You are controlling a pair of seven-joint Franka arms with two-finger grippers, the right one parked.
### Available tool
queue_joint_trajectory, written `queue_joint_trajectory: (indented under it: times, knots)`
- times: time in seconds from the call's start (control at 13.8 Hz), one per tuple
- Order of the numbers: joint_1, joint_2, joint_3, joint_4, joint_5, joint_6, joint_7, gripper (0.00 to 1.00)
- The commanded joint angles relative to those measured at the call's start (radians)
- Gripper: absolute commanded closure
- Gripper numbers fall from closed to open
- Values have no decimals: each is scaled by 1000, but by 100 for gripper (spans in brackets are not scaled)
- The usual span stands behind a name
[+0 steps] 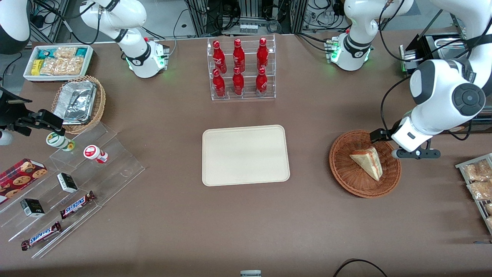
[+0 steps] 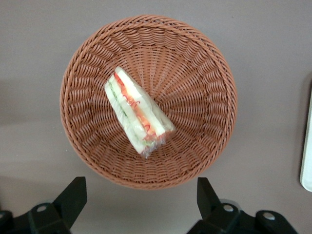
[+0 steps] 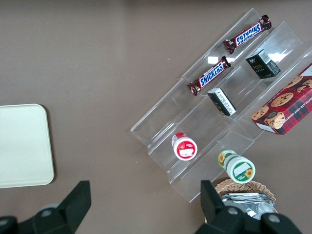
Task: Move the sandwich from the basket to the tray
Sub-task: 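Move the left gripper over the sandwich in the wicker basket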
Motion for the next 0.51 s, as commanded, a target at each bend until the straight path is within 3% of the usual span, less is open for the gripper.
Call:
queue_joint_trajectory:
  times: [0.0, 0.44]
  knots:
    - [9, 16, -5, -27, 3, 67, -6, 0]
    - [9, 8, 2, -118, 3, 208, -269, 0]
